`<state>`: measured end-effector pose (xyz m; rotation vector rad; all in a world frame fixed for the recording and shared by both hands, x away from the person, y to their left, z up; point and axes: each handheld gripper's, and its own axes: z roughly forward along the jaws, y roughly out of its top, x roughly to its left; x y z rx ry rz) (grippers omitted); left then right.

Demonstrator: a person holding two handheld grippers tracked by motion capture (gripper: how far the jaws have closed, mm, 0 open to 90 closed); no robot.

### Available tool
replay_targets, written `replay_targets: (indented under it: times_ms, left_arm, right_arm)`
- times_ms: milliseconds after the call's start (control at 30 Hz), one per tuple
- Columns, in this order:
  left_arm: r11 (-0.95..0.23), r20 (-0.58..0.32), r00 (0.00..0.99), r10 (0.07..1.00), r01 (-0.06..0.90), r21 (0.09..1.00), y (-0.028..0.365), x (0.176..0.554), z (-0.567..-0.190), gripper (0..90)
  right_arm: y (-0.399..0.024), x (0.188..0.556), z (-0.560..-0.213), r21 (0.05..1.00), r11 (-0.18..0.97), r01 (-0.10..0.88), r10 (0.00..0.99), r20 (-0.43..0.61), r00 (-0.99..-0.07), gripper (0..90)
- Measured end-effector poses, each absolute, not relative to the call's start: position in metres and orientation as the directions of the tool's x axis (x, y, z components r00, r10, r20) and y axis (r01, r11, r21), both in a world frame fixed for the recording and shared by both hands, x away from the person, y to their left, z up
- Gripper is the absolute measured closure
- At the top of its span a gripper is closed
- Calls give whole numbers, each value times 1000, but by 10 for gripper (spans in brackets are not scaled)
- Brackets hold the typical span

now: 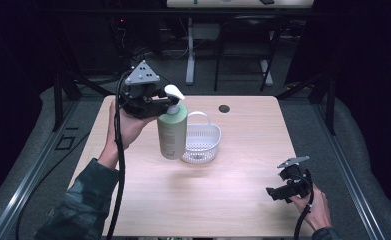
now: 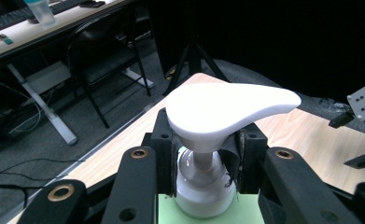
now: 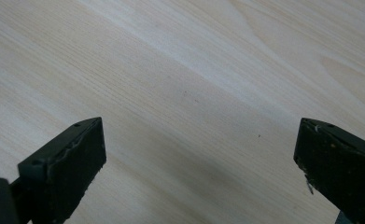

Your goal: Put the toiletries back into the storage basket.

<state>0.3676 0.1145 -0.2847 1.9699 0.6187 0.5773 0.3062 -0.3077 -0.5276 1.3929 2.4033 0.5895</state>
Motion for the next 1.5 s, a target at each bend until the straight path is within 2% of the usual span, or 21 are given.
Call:
replay_targets:
  times_ms: [1500]
  left_arm:
    - [-395, 109, 747, 655, 216, 893, 87, 414, -290, 674]
  right_arm:
    - [-309, 305, -527, 496, 437, 750, 875, -40, -483, 17]
